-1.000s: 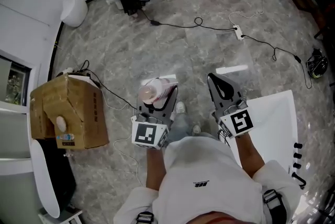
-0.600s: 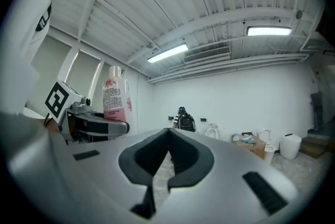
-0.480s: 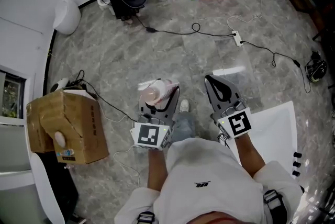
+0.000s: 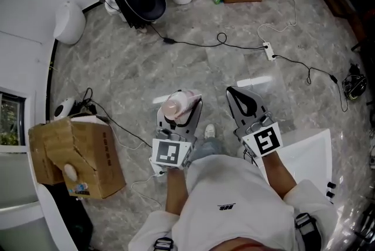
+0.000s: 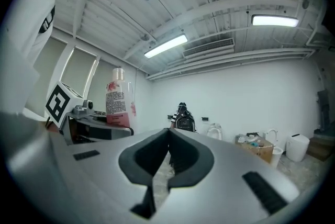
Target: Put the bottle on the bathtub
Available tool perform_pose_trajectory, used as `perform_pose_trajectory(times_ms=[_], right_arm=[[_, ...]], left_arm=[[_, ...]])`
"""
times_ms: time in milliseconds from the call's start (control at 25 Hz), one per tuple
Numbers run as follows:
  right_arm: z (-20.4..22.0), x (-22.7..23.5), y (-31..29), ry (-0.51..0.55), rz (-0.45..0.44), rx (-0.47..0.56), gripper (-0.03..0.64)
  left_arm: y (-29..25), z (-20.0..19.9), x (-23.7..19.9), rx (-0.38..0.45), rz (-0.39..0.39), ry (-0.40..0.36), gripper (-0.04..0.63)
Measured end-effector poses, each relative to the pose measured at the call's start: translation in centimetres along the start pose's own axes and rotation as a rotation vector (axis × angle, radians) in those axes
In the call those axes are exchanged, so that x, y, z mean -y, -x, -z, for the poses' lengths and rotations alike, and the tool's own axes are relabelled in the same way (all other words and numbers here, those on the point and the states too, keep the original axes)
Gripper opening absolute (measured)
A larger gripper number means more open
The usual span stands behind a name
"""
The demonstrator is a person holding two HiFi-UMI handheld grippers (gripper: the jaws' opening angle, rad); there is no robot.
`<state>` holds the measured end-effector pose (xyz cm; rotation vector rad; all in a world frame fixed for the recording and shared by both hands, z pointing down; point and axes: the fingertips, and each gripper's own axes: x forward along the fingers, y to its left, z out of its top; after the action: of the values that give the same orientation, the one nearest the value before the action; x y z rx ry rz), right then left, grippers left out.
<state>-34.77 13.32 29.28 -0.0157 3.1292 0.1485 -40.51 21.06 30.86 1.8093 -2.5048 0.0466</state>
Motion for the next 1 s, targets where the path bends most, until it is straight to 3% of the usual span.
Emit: perform_pose_trajectory(times_ms=[520, 800, 1000], right_arm=[[1.0, 5.6, -10.3, 0.016, 0.035, -0.014, -0.008], [1.0, 8.4, -10.0, 0.023, 0.104, -0.033, -0.007], [1.3, 12.2, -7.4, 0.013, 0.257, -0.039, -0.007]], left_arm=[[-9.4, -0.6, -7.9, -0.006, 0.040, -0.004, 0.233], [-12.8, -1.7, -6.7, 0.013, 0.119, 0.001, 0.233], [-16.2, -1.8, -4.1, 0.008, 0.246, -0.021, 0.233]])
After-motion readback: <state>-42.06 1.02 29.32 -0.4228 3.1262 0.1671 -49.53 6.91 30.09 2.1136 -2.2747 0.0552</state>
